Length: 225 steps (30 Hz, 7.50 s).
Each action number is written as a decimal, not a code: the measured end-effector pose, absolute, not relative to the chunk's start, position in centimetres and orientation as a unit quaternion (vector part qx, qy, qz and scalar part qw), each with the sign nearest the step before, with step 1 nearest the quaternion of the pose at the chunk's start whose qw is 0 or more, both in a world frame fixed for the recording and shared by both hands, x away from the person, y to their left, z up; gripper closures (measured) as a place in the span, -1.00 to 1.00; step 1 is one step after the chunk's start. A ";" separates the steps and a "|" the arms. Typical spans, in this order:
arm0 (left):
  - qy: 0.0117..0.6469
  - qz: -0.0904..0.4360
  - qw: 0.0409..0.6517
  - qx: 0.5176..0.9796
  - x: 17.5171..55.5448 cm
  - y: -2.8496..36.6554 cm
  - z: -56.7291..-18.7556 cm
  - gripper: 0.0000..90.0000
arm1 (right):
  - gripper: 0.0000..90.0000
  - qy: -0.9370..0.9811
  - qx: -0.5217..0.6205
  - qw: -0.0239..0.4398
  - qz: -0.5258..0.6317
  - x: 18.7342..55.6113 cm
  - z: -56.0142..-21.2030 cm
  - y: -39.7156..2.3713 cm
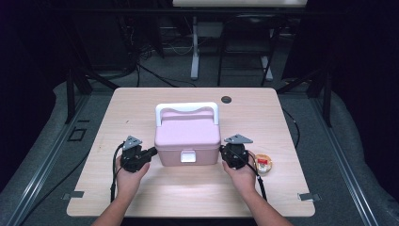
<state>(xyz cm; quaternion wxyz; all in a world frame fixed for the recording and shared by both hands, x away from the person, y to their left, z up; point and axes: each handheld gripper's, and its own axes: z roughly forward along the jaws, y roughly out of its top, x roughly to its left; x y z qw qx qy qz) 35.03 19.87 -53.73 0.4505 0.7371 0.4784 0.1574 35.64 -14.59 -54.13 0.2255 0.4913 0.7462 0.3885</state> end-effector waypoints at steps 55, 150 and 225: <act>0.460 0.123 0.434 0.765 29.1 18.8 -53.0 1.00 | 1.00 0.778 0.467 0.206 0.365 28.5 -53.4 -16.5; 0.396 0.080 0.483 0.777 31.6 22.1 -45.1 0.10 | 0.03 0.783 0.392 0.125 0.466 31.1 -44.6 -20.4; 0.375 0.086 0.497 0.777 32.9 19.0 -44.2 0.63 | 0.65 0.764 0.384 0.094 0.510 32.1 -44.4 -18.9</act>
